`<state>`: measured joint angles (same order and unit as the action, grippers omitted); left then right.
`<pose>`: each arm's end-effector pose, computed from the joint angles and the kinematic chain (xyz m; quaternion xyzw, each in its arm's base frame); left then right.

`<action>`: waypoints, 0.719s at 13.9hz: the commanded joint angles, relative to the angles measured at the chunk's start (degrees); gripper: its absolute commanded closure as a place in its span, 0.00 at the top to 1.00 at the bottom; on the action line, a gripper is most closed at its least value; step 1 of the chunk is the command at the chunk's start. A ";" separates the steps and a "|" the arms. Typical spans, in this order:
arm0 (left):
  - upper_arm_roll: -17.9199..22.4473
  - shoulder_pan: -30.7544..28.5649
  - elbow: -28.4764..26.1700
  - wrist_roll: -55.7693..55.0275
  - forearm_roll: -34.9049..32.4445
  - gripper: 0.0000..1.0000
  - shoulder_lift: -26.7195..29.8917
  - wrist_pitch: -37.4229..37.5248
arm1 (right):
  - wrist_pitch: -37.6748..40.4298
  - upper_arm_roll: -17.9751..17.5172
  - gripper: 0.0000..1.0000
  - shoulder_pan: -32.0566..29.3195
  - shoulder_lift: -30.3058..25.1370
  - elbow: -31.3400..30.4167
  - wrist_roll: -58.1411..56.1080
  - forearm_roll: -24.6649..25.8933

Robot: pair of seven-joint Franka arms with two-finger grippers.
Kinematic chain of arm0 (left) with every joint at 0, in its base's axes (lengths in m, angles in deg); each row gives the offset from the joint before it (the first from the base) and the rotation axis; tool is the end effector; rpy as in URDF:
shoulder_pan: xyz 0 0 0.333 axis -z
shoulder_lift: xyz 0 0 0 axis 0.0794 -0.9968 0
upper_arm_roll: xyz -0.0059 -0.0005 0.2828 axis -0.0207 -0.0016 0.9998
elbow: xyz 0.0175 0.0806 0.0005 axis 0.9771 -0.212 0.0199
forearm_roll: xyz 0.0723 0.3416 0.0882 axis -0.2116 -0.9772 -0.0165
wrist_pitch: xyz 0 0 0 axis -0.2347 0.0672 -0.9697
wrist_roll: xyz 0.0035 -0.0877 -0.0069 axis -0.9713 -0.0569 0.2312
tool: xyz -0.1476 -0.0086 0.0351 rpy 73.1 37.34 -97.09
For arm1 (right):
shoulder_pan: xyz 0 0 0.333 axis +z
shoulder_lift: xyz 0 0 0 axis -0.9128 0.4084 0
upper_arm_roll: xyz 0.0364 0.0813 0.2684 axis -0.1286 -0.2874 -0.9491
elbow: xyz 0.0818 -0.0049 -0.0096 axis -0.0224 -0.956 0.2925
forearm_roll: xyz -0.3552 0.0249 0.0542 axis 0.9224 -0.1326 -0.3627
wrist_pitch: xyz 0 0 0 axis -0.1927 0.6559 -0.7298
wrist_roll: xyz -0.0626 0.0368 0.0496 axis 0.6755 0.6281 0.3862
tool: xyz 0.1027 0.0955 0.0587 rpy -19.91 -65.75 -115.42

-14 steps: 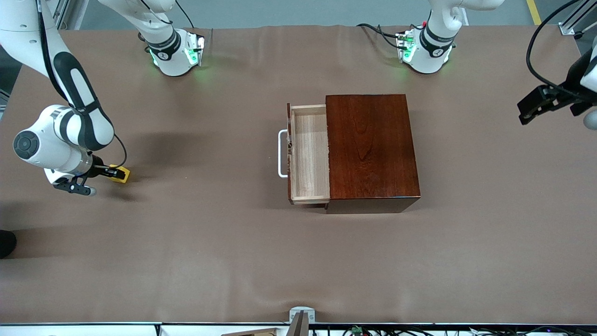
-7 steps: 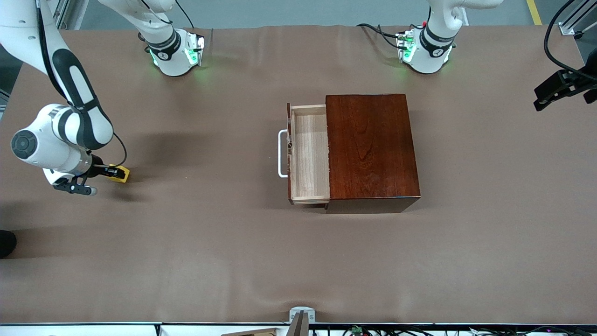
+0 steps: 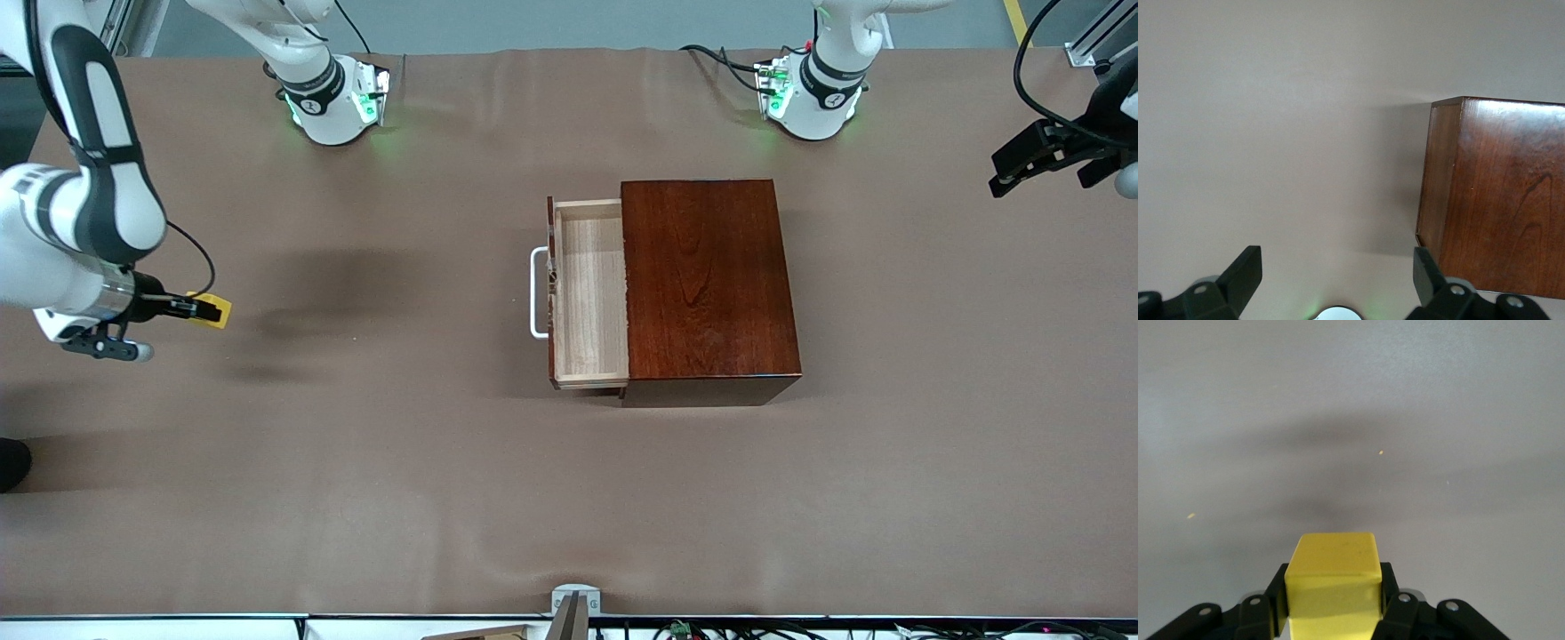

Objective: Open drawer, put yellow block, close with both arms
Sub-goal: 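Grasp the yellow cube with the right gripper and lift it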

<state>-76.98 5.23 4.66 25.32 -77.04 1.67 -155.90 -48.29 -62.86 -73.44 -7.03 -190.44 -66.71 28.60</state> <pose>0.4878 -0.0322 0.5973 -0.9990 -0.0394 0.0069 0.0222 0.5082 -0.1087 0.2819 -0.9904 0.0839 0.1011 0.0425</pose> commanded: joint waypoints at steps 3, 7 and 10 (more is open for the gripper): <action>-0.54 -1.29 -1.30 1.14 0.61 1.00 1.62 -0.22 | 16.08 0.12 0.13 1.39 -2.45 8.75 2.25 -4.13; -0.54 -1.21 -1.30 1.14 0.61 1.00 1.09 0.30 | 20.93 -0.06 0.14 7.09 -6.13 9.74 15.76 -5.54; -0.36 -1.29 -1.30 0.80 0.61 1.00 1.36 1.35 | 22.17 -1.72 0.14 12.28 -8.68 10.17 31.74 -6.59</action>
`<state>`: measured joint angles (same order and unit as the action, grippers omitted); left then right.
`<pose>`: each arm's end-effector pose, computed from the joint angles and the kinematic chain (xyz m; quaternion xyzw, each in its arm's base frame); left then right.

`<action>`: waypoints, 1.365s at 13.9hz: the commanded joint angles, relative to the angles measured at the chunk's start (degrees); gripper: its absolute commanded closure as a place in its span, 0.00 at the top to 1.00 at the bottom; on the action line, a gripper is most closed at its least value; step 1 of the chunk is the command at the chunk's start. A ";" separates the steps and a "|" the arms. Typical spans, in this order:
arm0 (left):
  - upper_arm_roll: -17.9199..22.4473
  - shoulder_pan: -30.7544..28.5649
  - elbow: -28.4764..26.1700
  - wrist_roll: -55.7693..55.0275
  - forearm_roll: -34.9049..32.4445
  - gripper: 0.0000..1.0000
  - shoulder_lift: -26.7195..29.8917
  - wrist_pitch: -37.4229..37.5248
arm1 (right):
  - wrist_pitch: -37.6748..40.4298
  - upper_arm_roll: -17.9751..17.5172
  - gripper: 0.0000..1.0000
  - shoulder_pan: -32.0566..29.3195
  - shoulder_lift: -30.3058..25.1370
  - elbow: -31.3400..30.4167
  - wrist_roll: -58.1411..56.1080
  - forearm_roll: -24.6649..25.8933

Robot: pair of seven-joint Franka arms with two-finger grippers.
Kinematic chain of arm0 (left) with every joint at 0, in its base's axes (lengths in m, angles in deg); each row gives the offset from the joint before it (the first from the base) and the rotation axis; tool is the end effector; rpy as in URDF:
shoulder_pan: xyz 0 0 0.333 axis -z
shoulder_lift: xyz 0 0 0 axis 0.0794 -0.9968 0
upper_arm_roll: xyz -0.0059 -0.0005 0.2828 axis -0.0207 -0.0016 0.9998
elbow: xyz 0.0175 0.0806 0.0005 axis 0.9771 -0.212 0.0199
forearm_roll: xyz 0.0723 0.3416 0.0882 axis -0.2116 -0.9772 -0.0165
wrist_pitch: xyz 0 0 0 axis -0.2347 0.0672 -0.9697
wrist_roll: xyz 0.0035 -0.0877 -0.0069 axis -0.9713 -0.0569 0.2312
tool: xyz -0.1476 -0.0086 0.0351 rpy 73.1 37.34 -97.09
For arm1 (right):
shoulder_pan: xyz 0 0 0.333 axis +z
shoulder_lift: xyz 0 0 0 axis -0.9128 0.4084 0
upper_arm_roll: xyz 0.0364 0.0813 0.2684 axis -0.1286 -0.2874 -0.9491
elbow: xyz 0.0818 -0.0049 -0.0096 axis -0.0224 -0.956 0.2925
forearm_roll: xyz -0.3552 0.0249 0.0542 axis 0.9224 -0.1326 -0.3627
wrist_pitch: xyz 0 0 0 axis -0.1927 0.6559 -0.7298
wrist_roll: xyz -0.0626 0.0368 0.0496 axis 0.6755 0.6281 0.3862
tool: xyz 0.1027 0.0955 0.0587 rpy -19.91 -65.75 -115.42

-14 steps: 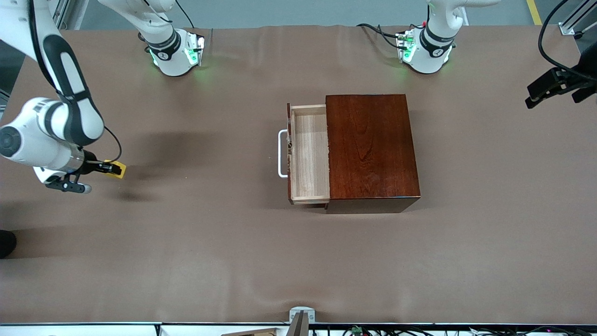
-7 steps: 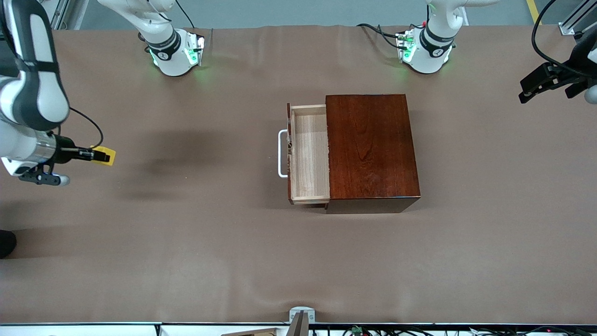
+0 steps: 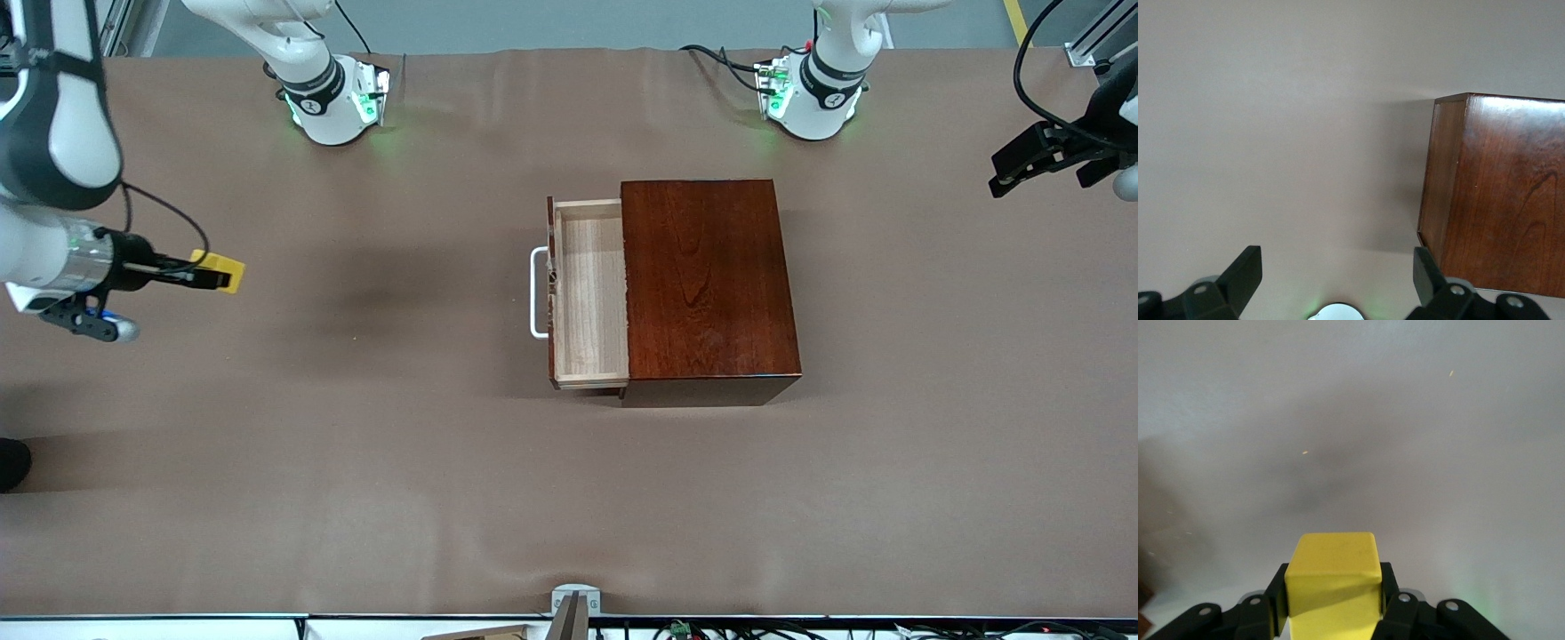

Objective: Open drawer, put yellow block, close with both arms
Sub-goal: 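Carry the yellow cube with the right gripper over the open drawer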

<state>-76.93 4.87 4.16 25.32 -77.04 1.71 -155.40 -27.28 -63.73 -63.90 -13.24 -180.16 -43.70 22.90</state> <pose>0.4863 -0.0286 0.5933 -0.9987 -0.0430 0.0153 0.0231 0.5062 0.0042 0.3926 -0.9674 0.1891 0.1554 0.0653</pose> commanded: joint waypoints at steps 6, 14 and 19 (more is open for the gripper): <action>0.38 -0.84 -0.54 0.35 0.52 1.00 1.14 1.74 | 0.55 -11.75 0.13 5.56 -2.22 3.49 33.72 -0.81; -0.24 -0.23 -0.19 0.00 0.52 1.00 0.70 1.39 | -4.11 -14.83 0.13 18.47 -0.47 8.13 66.91 -2.38; -0.24 -0.23 -0.10 0.00 0.52 1.00 0.53 1.39 | -13.84 -14.83 0.13 24.19 5.43 9.47 80.48 -2.39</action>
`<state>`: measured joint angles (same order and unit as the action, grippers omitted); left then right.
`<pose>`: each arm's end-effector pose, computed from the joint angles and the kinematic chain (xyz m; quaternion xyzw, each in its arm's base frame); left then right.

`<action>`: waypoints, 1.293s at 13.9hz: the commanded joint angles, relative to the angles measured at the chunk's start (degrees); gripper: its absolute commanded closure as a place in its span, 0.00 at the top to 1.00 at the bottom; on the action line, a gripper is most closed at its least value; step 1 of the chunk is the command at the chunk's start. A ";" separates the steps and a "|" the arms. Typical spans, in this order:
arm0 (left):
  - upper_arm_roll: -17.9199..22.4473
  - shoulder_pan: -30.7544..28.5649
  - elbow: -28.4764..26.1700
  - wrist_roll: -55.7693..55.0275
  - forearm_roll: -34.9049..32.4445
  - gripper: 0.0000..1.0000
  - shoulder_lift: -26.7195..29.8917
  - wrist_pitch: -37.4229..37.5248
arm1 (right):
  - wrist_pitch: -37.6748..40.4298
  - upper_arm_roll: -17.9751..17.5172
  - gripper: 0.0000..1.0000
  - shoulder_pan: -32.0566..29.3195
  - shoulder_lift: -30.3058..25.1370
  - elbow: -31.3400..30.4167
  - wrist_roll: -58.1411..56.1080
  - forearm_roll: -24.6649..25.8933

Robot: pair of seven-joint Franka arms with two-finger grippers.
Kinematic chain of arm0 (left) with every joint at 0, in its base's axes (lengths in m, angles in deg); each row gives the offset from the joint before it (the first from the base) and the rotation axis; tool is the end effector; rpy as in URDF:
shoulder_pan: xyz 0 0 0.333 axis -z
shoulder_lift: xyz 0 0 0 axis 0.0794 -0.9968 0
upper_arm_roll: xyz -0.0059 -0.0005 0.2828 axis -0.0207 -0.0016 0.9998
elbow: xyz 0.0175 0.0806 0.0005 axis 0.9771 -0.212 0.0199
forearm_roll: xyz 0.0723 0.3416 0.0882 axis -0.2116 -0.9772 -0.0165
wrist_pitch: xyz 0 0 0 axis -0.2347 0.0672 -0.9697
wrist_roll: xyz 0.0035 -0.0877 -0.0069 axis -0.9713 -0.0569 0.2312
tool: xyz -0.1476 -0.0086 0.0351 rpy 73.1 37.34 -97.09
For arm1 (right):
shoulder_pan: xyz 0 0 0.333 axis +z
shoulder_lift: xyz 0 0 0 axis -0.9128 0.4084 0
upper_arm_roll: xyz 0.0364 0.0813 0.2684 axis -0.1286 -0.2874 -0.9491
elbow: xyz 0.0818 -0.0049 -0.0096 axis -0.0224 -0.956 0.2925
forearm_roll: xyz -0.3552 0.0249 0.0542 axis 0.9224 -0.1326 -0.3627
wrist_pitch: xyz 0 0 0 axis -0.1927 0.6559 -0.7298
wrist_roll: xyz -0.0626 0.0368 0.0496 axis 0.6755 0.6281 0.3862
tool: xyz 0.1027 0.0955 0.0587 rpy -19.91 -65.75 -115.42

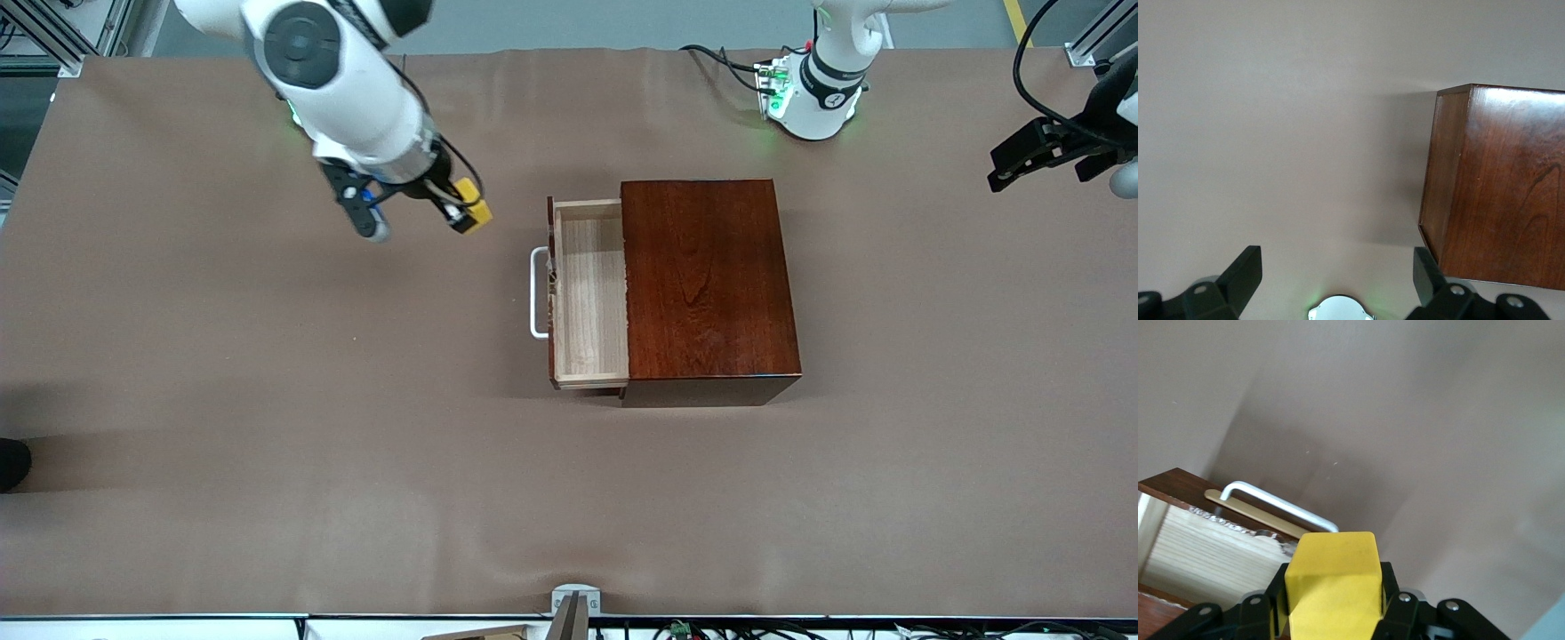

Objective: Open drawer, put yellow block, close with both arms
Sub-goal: 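Carry the yellow cube with the right gripper over the open drawer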

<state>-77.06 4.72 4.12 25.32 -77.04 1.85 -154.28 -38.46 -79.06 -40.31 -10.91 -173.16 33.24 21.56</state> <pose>0.4826 -0.0282 0.5926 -0.9985 -0.0434 0.0241 0.0242 0.4413 0.3519 0.4368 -0.8560 0.5050 0.1035 0.0390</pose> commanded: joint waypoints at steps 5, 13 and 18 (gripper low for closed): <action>-0.11 -0.08 -0.06 0.01 0.52 1.00 0.74 0.26 | -12.17 0.49 0.13 3.77 7.31 2.65 17.26 -1.05; -0.99 -0.25 -0.06 0.00 0.52 1.00 1.27 0.70 | -12.70 0.58 0.13 9.22 18.47 11.53 28.96 -0.09; -1.16 -0.17 0.82 -0.08 0.52 1.00 1.27 0.70 | -16.74 0.84 0.14 11.33 21.37 11.62 30.55 0.44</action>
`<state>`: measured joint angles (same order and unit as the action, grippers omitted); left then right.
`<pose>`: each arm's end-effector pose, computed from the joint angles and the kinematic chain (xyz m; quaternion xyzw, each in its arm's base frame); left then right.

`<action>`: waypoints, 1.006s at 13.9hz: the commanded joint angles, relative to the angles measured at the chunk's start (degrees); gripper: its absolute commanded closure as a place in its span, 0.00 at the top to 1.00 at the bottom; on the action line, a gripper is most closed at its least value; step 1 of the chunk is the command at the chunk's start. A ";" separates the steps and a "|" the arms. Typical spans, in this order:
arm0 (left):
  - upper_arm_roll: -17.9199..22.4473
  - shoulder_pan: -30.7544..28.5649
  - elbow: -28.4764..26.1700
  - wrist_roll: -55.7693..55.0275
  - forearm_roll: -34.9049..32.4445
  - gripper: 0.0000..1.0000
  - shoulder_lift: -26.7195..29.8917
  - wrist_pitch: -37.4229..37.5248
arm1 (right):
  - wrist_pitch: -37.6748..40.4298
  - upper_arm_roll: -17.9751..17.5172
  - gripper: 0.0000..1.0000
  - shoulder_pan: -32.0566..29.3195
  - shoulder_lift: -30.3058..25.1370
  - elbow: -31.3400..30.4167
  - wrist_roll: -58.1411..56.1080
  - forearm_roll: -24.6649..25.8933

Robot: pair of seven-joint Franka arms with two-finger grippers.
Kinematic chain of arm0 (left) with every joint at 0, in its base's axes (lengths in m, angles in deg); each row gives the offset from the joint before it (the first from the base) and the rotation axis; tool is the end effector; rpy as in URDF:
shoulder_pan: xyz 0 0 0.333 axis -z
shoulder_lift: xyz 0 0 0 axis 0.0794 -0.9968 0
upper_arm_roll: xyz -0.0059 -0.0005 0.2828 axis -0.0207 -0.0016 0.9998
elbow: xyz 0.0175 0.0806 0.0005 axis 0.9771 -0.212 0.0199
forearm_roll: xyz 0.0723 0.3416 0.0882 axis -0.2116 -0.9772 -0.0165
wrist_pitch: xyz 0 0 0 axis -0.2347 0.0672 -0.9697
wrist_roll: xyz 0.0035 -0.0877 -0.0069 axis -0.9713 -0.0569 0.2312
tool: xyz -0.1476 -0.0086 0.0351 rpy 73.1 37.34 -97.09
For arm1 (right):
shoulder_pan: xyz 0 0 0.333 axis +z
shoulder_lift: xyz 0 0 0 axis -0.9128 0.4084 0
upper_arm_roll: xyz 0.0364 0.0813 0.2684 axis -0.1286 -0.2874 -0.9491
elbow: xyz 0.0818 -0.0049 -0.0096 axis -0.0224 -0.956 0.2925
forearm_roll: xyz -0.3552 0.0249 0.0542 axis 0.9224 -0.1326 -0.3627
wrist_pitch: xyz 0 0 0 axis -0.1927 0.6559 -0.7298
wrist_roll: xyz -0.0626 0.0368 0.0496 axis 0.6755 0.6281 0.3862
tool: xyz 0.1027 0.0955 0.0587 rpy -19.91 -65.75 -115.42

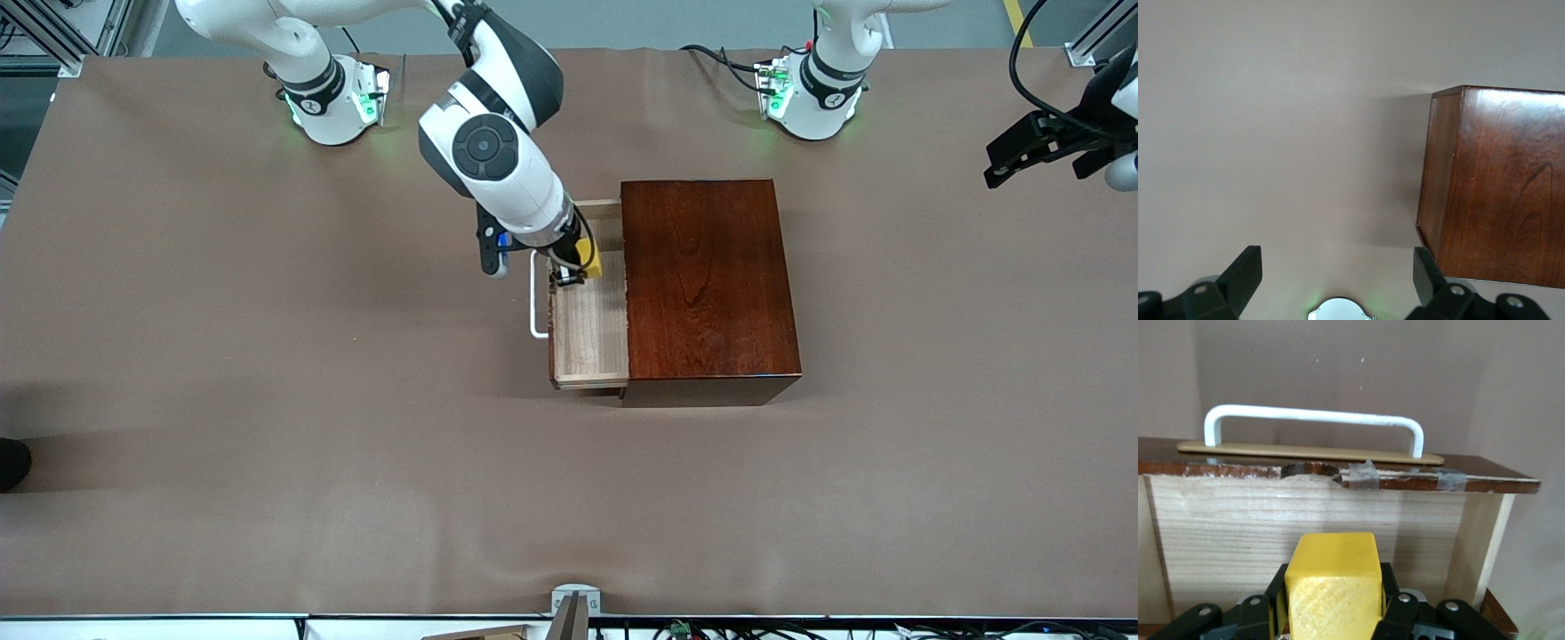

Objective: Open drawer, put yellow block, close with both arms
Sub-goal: 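Carry the yellow cube with the right gripper over the open drawer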

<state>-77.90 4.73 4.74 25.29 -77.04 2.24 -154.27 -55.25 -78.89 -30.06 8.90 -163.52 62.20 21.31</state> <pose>0.4805 -0.0356 0.6003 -0.9989 -0.0364 0.0152 0.0240 0.4502 0.4793 0.3316 -0.7358 0.6621 0.1274 0.0632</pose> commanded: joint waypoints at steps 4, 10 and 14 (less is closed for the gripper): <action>-0.23 -0.17 0.99 -0.06 0.52 1.00 0.88 0.52 | -0.04 0.67 0.15 1.78 3.67 1.88 1.58 3.15; -0.31 -0.17 0.99 -0.14 0.52 1.00 1.41 0.52 | -1.18 0.67 0.23 1.95 6.05 1.62 1.67 4.55; -0.40 -0.17 0.99 -1.46 0.52 1.00 1.58 0.61 | -0.92 0.76 0.73 2.13 6.40 2.06 1.76 5.00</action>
<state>-77.99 4.73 5.76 24.68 -77.04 2.84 -154.27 -56.63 -78.82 -28.58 14.73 -163.36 62.39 25.35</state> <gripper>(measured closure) 0.000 0.441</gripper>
